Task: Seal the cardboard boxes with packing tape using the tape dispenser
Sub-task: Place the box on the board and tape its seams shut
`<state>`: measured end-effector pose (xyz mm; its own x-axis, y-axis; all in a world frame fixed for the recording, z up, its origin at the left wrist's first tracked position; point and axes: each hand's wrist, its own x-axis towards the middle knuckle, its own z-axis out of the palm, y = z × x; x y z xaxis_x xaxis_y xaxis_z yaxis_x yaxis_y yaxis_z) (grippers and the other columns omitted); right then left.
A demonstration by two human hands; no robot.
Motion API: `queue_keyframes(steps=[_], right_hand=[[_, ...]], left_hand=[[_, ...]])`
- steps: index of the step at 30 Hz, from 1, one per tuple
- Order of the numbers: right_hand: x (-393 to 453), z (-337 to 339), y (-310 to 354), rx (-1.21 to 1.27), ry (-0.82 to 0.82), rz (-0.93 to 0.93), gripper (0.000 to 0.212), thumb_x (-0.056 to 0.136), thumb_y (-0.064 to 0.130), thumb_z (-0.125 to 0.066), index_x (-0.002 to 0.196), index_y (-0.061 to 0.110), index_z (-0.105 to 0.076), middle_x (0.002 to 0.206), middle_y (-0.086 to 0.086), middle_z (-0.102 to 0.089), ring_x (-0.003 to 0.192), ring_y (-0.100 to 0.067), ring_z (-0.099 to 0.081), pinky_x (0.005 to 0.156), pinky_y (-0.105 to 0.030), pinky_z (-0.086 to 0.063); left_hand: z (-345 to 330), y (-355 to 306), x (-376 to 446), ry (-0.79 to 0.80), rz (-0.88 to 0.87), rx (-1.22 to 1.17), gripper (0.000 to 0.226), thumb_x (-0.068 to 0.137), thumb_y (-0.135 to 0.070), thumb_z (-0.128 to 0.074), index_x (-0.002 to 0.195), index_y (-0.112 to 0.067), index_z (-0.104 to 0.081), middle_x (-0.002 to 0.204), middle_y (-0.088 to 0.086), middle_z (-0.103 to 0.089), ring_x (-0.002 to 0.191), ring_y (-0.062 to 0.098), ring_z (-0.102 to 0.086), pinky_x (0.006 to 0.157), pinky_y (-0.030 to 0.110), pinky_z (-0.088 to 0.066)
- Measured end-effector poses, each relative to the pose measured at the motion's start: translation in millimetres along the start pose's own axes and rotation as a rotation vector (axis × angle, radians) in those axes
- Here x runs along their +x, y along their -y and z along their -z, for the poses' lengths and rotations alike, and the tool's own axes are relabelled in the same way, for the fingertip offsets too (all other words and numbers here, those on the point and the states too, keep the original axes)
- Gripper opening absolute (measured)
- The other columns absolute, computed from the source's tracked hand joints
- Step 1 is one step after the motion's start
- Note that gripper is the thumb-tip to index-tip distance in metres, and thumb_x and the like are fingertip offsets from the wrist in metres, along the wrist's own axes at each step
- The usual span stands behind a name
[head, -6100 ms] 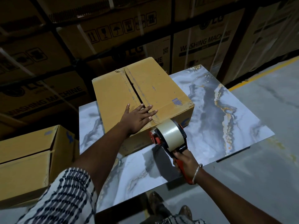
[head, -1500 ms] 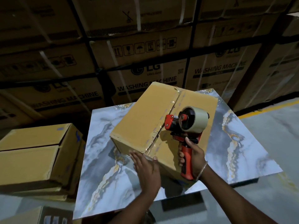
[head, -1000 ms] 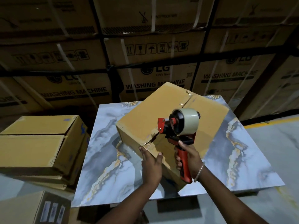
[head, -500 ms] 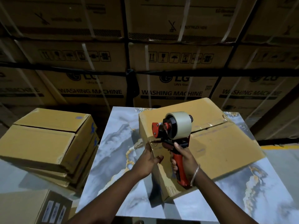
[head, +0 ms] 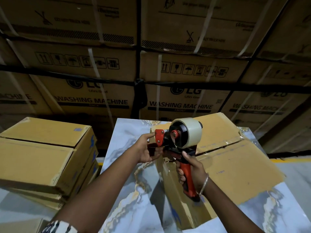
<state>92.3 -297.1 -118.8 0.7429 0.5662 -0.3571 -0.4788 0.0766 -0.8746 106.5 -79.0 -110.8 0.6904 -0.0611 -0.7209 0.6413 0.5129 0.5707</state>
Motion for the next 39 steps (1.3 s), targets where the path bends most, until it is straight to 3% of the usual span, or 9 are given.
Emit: queue_keyframes(steps=[3, 8, 12, 16, 20, 23, 31, 35, 39], right_hand=[[2.2, -2.9, -1.2, 0.008, 0.004, -0.003, 0.077, 0.050, 0.071, -0.086, 0.070, 0.003, -0.056, 0.050, -0.009, -0.044, 0.032, -0.017, -0.041, 0.037, -0.022, -0.035], [3.8, -2.3, -1.9, 0.013, 0.018, -0.032, 0.077, 0.051, 0.071, -0.086, 0.071, 0.003, -0.055, 0.050, -0.008, -0.044, 0.033, -0.017, -0.042, 0.037, -0.022, -0.036], [3.9, -1.5, -0.9, 0.016, 0.027, -0.044, 0.075, 0.051, 0.070, -0.086, 0.070, 0.003, -0.057, 0.050, -0.008, -0.043, 0.032, -0.017, -0.041, 0.036, -0.022, -0.035], [3.9, -0.4, 0.1, -0.017, 0.028, -0.042, 0.076, 0.053, 0.072, -0.085, 0.070, 0.004, -0.056, 0.050, -0.009, -0.044, 0.033, -0.017, -0.040, 0.037, -0.023, -0.035], [3.8, -3.1, 0.5, -0.035, 0.010, -0.037, 0.070, 0.057, 0.070, -0.082, 0.070, 0.005, -0.057, 0.051, -0.009, -0.044, 0.033, -0.017, -0.040, 0.038, -0.022, -0.033], [2.9, -6.1, 1.5, -0.046, -0.020, -0.059, 0.059, 0.069, 0.064, -0.073, 0.068, 0.007, -0.056, 0.052, -0.010, -0.044, 0.034, -0.017, -0.040, 0.038, -0.022, -0.033], [1.5, -15.1, 0.6, -0.084, -0.067, -0.052, 0.053, 0.089, 0.056, -0.062, 0.064, 0.009, -0.056, 0.051, -0.010, -0.043, 0.034, -0.016, -0.038, 0.039, -0.022, -0.030], [3.4, -19.8, -0.1, -0.143, -0.113, -0.039, 0.054, 0.090, 0.058, -0.060, 0.064, 0.011, -0.055, 0.053, -0.010, -0.042, 0.037, -0.020, -0.035, 0.043, -0.026, -0.028], [9.4, -21.4, 1.7, -0.175, -0.137, -0.034, 0.059, 0.091, 0.061, -0.060, 0.075, 0.005, -0.059, 0.053, -0.010, -0.044, 0.039, -0.021, -0.036, 0.045, -0.027, -0.029]], left_hand=[[-1.2, -7.1, 4.4, 0.081, 0.064, 0.020, 0.049, 0.092, -0.042, -0.054, 0.056, -0.009, -0.062, 0.072, 0.006, -0.055, 0.058, 0.018, -0.053, 0.055, 0.025, -0.054], [-2.8, -13.3, 12.6, 0.098, 0.119, -0.016, 0.030, 0.096, -0.023, -0.048, 0.078, -0.004, -0.063, 0.072, 0.010, -0.062, 0.049, 0.020, -0.062, 0.044, 0.025, -0.054], [4.6, -10.3, 24.6, 0.098, 0.127, -0.082, 0.027, 0.097, -0.021, -0.045, 0.088, -0.002, -0.062, 0.079, 0.012, -0.063, 0.060, 0.020, -0.063, 0.059, 0.033, -0.060], [10.5, -14.2, 33.1, 0.091, 0.091, -0.043, 0.065, 0.097, -0.059, -0.040, 0.087, -0.001, -0.068, 0.080, 0.015, -0.067, 0.073, 0.027, -0.066, 0.085, 0.040, -0.056], [3.9, -23.7, 30.5, 0.016, 0.039, 0.259, 0.018, 0.094, -0.018, -0.059, 0.080, -0.007, -0.063, 0.073, 0.011, -0.066, 0.062, 0.019, -0.067, 0.059, 0.029, -0.061], [2.5, -30.0, 32.1, -0.075, -0.048, 0.446, 0.018, 0.094, 0.000, -0.056, 0.077, -0.001, -0.062, 0.058, 0.011, -0.065, 0.049, 0.017, -0.066, 0.047, 0.024, -0.056], [7.5, -51.6, 48.3, -0.135, -0.105, 0.778, 0.016, 0.088, 0.003, -0.057, 0.074, 0.000, -0.062, 0.063, 0.015, -0.063, 0.058, 0.024, -0.065, 0.060, 0.029, -0.056], [8.7, -65.7, 54.0, -0.215, -0.241, 0.822, 0.020, 0.085, 0.011, -0.059, 0.067, 0.001, -0.062, 0.057, 0.014, -0.055, 0.038, 0.018, -0.053, 0.043, 0.022, -0.045], [8.9, -76.4, 62.6, -0.225, -0.336, 0.868, 0.015, 0.087, 0.007, -0.066, 0.073, 0.002, -0.068, 0.051, 0.008, -0.058, 0.038, 0.010, -0.054, 0.043, 0.020, -0.047]])
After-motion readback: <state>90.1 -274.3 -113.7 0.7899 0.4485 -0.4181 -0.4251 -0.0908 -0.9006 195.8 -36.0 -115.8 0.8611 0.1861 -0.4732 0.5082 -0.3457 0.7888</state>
